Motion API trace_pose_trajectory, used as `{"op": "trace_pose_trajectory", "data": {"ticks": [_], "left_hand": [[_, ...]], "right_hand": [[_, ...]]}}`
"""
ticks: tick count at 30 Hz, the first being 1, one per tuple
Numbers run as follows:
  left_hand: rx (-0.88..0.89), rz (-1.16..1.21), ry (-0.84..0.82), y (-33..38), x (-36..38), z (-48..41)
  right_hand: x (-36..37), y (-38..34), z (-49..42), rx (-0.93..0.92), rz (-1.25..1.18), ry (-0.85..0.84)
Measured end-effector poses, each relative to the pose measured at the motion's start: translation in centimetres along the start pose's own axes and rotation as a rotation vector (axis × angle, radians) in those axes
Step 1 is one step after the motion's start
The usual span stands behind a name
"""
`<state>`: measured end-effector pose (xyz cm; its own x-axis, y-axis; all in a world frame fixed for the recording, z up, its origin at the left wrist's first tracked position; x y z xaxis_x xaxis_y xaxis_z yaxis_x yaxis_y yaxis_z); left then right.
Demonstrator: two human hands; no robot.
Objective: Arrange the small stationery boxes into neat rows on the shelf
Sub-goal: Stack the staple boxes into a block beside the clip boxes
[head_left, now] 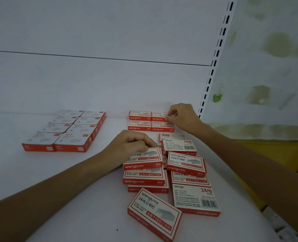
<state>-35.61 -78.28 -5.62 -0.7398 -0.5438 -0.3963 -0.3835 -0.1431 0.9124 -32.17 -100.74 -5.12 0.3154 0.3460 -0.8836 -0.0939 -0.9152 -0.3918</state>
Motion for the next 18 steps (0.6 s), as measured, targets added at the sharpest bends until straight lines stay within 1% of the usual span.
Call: {"op": "trace_pose_trajectory", "data": {"ticks": [3, 6, 10, 12, 14, 15, 18], "left_hand": [[-0.03, -0.009, 0.007, 0.0, 0.0, 0.0], [-0.023, -0.025, 0.039, 0.5, 0.1, 0.1], [0.089, -0.112, 0.234, 2.3, -1.6, 0.2], [0.114, -0.13, 0.26, 3.2, -2.8, 0.8], [0.052, -0.185, 0.228, 3.2, -3.6, 1.7], [-0.001, -0.2, 0.205, 2.9, -3.7, 2.3], [-0.177, -0.244, 0.121, 1.3, -3.3, 4.2]], "right_hand": [[0.0, 0.2, 0.1, 0.021, 0.026, 0.014], [0.0, 0.2, 0.2, 0.024, 0.055, 0.025], [0.0, -0.4, 1.0, 0.031, -0.004, -0.061], [-0.6, -1.1, 2.0, -0.011, -0.018, -0.014], [-1.4, -2.2, 3.4, -0.105, -0.09, 0.025], [-1.8, -2.9, 4.3, -0.153, -0.141, 0.008], [-2.5, -5.0, 7.7, -0.275, -0.257, -0.168]]}}
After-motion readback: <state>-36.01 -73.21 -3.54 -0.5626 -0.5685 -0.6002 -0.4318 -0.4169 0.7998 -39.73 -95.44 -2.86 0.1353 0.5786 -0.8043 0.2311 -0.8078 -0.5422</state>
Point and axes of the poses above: each hand's wrist, its own z-axis away from the middle knuckle, its own x-axis out of the palm, y = z × x, the point moved 2 cm from there along -z, towards the middle knuckle, and after that the axes turned 7 degrees about -y, right-handed, at the moved point
